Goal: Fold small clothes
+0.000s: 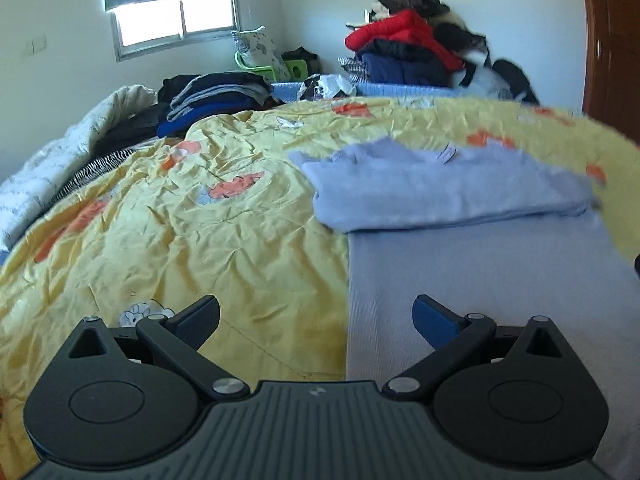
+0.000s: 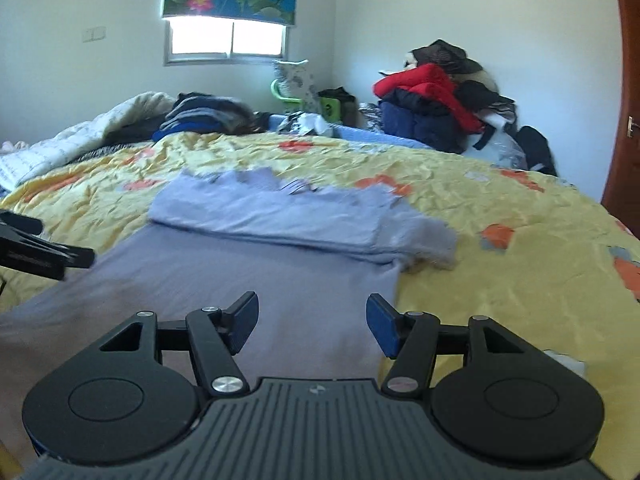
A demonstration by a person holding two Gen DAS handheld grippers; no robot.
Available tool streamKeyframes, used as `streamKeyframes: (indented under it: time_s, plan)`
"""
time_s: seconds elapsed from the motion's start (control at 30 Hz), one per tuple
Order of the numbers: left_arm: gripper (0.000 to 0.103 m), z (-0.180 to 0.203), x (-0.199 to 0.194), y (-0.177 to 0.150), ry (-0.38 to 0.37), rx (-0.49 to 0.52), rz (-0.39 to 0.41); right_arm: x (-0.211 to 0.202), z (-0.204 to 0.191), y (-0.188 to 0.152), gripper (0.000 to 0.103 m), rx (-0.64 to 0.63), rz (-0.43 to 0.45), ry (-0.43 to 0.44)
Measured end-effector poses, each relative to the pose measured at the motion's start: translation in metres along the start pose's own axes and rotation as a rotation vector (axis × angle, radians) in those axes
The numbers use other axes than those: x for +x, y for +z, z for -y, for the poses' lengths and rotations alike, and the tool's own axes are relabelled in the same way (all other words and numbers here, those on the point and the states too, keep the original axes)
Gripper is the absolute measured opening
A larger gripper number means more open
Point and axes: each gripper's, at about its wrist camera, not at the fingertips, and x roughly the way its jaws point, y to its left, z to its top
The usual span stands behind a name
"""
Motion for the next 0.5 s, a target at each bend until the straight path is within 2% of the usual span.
streamKeyframes:
  time_s: [0.03,0.1,0.2,0.33,0.5]
  plan:
    - [0.103,-0.001,0.005,0.0,-0.011,-0.006,-0.023,-0.002,0.003,0.001,0.068,0.005,0.0,-0.008]
    - [0.103,-0.002,0.014,-0.004,-0.029,-0.015,-0.086,0.004,0.01,-0.002,0.069,0.027,-0.038,-0.017]
    - [0.103,-0.004,0.011,-0.012,-0.063,-0.018,-0.097,0.012,0.017,-0.012,0.068,0.082,-0.121,0.034]
    - [0.103,-0.004,0.0,-0.017,-0.048,0.035,-0.098,0.004,0.017,-0.018,0.069,0.073,-0.129,0.06]
    - [0.103,-0.009,-0.015,-0.023,-0.049,0.054,-0.111,-0.017,0.024,-0.016,0.069,0.087,-0.09,0.095]
